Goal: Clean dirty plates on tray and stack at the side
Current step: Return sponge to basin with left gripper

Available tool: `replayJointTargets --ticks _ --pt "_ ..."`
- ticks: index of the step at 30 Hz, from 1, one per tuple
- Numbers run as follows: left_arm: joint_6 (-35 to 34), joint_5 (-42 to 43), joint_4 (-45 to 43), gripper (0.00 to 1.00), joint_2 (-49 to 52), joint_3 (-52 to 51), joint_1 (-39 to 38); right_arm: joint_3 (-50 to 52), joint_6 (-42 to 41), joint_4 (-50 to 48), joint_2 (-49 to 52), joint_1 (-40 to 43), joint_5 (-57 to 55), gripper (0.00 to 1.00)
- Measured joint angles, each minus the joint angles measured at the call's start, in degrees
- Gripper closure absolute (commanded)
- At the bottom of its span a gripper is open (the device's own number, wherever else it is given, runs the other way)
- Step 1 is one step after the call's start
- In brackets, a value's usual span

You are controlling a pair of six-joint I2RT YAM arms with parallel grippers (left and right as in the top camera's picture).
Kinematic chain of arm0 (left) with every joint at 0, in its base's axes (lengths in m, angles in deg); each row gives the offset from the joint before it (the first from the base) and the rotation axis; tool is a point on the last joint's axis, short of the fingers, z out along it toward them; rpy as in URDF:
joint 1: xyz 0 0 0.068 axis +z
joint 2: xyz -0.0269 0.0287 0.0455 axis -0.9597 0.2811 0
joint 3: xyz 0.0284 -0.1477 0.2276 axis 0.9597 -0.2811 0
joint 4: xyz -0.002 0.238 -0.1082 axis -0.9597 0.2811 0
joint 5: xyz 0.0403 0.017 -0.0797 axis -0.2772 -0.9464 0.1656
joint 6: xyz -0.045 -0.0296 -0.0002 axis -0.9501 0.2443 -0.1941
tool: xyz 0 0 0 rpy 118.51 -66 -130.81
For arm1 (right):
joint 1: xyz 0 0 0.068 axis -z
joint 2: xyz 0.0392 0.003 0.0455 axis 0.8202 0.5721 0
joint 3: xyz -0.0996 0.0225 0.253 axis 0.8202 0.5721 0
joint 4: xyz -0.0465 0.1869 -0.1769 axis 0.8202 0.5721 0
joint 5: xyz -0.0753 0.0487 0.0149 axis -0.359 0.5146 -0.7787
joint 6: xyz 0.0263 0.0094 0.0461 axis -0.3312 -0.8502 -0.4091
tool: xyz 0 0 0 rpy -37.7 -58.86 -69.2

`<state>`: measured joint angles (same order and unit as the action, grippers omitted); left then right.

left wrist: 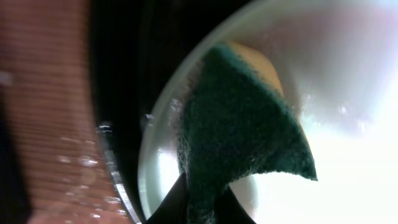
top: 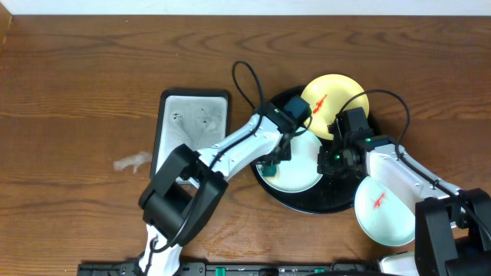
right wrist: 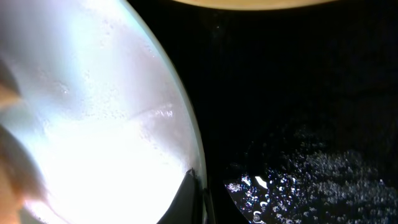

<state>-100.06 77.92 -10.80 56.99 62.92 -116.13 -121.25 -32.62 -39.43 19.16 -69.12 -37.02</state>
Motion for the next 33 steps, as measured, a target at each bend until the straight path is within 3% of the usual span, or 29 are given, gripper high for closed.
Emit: replayJointTargets --ticks 5,12,17,22,27,33 --pt "0.04 -3.17 -0.15 0.93 -4.52 0.00 1.20 0.00 0.00 -0.02 0.02 0.00 0.09 0.99" --pt "1.16 -6.34 3.02 0.93 -18.51 0.00 4.48 -0.35 0.26 0.79 0.07 0.02 -0.42 0.99" --pt "5.03 -7.21 8.00 0.92 -23.93 0.04 10.62 -2.84 2.01 8.48 0.11 0.02 -1.86 0.99" --pt "7.65 -7.43 8.46 0.78 -23.91 -4.26 18.73 -7.63 3.28 15.37 -0.72 -0.90 -4.48 0.99" --pt "8.50 -7.61 8.50 0.72 -22.88 -11.50 25.14 -12.09 4.09 20.11 -5.40 -5.03 -12.13 0.99" --pt "11.02 -3.56 6.62 0.64 -22.69 -12.46 29.70 -14.75 4.20 21.11 -11.74 -10.45 -23.93 0.99"
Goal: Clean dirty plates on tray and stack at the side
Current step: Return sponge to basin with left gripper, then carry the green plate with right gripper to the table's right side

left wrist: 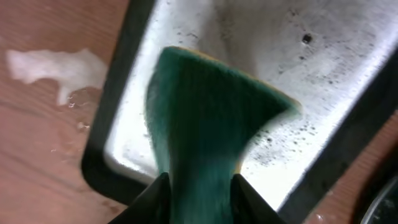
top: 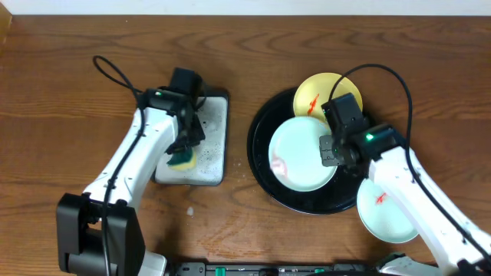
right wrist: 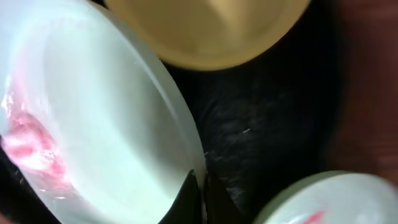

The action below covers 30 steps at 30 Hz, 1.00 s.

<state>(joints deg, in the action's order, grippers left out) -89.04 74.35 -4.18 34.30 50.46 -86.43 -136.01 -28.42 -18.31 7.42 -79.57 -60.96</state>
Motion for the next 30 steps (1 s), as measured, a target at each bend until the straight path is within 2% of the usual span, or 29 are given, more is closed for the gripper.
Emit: replayJointTargets --ticks 5,13,17,18,30 --pt "2.47 7.13 -0.24 0.55 -1.27 0.00 2.14 -1.53 0.42 0.70 -3.45 -4.04 -10.34 0.99" --pt "5.62 11.45 0.20 0.24 -12.63 0.00 2.47 -1.95 4.35 0.72 -5.11 -14.86 -27.96 0.99" --pt "5.99 11.89 1.18 0.23 -17.68 0.00 2.47 -1.97 4.98 0.81 -5.11 -20.52 -35.65 0.99" --pt "6.01 11.89 1.64 0.16 -18.56 0.00 2.47 -1.97 5.18 0.94 -5.11 -22.03 -37.33 0.99" --pt "6.19 11.91 2.34 0.16 -19.61 0.00 2.47 -1.97 6.86 1.60 -5.11 -33.62 -51.84 0.99"
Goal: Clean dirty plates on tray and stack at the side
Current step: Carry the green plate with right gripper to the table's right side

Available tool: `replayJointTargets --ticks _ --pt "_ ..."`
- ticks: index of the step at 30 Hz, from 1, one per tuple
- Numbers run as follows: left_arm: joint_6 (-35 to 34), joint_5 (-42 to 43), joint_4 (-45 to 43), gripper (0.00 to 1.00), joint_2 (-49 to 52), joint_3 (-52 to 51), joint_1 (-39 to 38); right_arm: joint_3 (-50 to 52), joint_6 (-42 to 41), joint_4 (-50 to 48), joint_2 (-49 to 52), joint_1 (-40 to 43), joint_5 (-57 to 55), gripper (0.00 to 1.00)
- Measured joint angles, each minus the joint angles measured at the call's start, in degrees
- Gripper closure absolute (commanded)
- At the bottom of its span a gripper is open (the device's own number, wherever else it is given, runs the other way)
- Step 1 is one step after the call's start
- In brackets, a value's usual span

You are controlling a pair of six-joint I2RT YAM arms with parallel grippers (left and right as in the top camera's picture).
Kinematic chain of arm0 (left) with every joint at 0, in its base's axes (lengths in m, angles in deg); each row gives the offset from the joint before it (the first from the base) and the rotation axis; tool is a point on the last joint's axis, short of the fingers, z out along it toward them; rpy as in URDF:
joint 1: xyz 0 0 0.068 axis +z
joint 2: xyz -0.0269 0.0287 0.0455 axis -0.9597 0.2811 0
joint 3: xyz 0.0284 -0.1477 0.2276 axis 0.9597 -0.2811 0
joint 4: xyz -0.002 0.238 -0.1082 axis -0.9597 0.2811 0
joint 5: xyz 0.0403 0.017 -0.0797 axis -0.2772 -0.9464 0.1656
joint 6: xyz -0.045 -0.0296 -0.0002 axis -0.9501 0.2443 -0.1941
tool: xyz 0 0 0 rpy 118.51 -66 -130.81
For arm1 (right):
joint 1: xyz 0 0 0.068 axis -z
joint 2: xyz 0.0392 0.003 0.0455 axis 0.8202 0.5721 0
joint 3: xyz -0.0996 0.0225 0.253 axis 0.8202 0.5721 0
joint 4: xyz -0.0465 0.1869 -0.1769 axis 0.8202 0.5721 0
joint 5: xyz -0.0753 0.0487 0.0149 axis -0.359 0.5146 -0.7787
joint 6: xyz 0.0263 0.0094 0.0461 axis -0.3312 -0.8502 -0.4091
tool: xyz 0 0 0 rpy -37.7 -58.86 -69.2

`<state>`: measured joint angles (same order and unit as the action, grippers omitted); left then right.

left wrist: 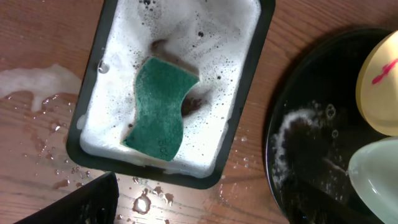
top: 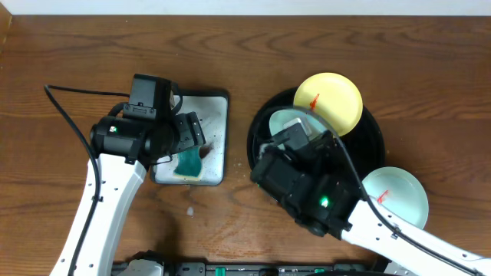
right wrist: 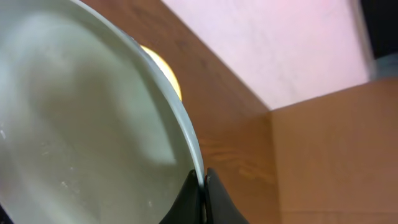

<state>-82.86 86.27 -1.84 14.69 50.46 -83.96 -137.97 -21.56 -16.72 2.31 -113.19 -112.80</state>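
Observation:
The green sponge (left wrist: 160,109) lies flat in the foamy soap tray (left wrist: 252,93). My left gripper (top: 184,130) hangs open above it, and only one dark finger (left wrist: 78,202) shows in the left wrist view. My right gripper (right wrist: 202,186) is shut on the rim of a pale green plate (right wrist: 81,124). That plate (top: 285,123) is lifted and tilted over the round black tray (top: 372,142), mostly hidden under the raised right arm. A yellow plate (top: 330,101) with a red streak rests on the tray's far edge.
Another pale green plate (top: 393,195) with a red mark sits on the table right of the black tray. A patch of spilled foam (left wrist: 37,78) and water drops lie on the wood left of the soap tray. The black tray's floor (left wrist: 311,143) is wet.
My left gripper has let go of the sponge, which now lies in the foam, and stands higher and open. My right gripper has lifted the pale green plate off the black tray and tilted it up.
First my left gripper pressed the sponge on the pale green plate in the black tray while my right gripper held its rim. Then the sponge was over the soap tray, the plate still down with a pink smear. Now the sponge is released and the plate raised.

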Motion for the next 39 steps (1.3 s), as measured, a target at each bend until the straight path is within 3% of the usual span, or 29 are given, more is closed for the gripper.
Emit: replayJointTargets --ticks 39 --pt "0.00 0.00 0.00 0.16 0.00 0.00 0.00 0.00 2.43 0.00 0.00 -2.27 -4.28 0.99"
